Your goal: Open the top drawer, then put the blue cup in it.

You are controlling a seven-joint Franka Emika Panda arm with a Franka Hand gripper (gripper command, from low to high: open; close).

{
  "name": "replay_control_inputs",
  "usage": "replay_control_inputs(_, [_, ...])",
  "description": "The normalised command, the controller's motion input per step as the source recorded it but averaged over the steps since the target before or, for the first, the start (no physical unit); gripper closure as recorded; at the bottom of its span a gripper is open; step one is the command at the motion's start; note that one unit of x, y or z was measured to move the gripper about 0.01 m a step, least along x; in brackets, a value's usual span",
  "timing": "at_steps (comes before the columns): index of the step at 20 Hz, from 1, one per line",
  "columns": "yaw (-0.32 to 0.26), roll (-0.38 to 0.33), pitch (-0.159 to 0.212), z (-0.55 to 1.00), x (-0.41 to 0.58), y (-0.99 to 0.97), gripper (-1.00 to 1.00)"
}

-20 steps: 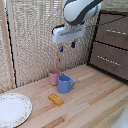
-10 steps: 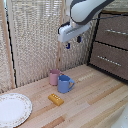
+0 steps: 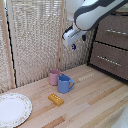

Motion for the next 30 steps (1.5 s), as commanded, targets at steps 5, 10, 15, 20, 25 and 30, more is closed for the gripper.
replay_control_inputs(5, [0.050, -0.363, -0.063, 0.05, 0.122, -0.20, -1.00])
replay_control_inputs(10, [-0.052, -0.312, 0.000, 0.28, 0.279, -0.16, -1.00])
replay_control_inputs(15, [-0.035, -0.315, 0.000, 0.28, 0.172, -0.16, -1.00])
replay_control_inputs(20, [-0.023, -0.365, 0.027, 0.09, 0.013, -0.24, -1.00])
replay_control_inputs(25, [-0.005, -0.375, 0.035, 0.00, -0.007, -0.32, -1.00])
replay_control_inputs(30, [0.000, -0.375, 0.019, 0.00, -0.057, -0.35, -1.00])
